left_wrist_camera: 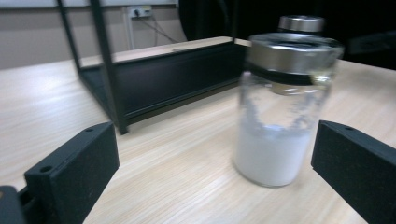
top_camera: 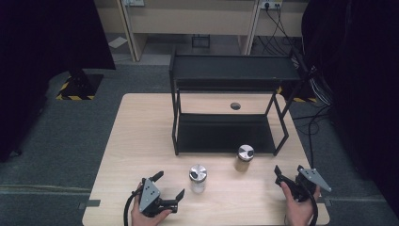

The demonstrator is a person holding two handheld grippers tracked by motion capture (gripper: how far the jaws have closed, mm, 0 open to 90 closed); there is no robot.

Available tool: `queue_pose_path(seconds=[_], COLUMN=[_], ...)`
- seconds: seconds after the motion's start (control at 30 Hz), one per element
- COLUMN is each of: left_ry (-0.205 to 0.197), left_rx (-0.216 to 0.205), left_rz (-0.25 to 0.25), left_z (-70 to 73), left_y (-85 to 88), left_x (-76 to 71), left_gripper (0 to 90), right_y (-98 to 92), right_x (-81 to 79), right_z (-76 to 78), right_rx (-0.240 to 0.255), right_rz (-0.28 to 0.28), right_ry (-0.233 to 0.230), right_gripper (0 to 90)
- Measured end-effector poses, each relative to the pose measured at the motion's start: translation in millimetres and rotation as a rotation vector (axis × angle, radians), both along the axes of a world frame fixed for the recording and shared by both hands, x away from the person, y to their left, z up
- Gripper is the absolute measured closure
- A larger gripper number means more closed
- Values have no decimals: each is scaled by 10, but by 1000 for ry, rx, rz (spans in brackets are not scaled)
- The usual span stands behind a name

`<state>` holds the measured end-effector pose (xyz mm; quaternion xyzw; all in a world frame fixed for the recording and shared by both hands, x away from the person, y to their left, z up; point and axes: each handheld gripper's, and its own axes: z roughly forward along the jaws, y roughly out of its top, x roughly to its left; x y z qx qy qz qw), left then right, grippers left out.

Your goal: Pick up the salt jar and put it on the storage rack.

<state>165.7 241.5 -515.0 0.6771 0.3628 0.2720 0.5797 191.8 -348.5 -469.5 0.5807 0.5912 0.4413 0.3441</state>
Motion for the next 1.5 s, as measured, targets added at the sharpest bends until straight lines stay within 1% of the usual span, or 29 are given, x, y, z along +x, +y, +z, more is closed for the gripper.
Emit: queue_pose_path(seconds=[0.07,0.1,0.17,0.2,0.23,0.27,0.3,0.33,0.37,0.4,0.53,0.6,0.9,1.1,1.33,1.5], left_ry=[8,13,10,7,7,3,3,-2,-2,-5,-12,-16,-19,-23,-25,-7], left_rx=[-4,-2,8,14,14,16,16,19,19,30,41,54,62,77,100,97], left_rz=[5,7,3,-7,-7,-19,-19,-33,-33,-47,-65,-79,-96,-116,-116,-105], left_z=[5,14,19,22,22,21,21,18,18,25,29,39,47,63,87,105], left_y=[2,-4,-16,-20,-20,-21,-21,-30,-30,-49,-83,-118,-189,-315,-465,-528], left_x=[5,9,10,12,12,16,16,20,20,20,22,32,56,96,155,218], left_gripper=[0,0,0,0,0,0,0,0,0,0,0,0,0,0,6,20], right_y=[-18,-38,-60,-56,-56,-37,-37,-24,-24,-10,4,3,2,11,21,27], right_x=[-7,-3,-4,1,1,7,7,15,15,15,17,23,27,33,36,40], right_z=[0,9,8,12,12,20,20,25,25,26,27,29,32,35,35,37], right_rx=[4,9,14,13,13,-1,-1,-9,-9,-14,-18,-16,-17,-20,-24,-27], right_rz=[-3,-2,-2,-3,-3,-1,-1,2,2,1,8,11,12,16,21,23], right_ry=[2,10,10,13,13,16,16,20,20,19,19,21,23,25,25,27], right_gripper=[62,54,51,49,49,49,49,49,49,49,49,49,49,49,49,49])
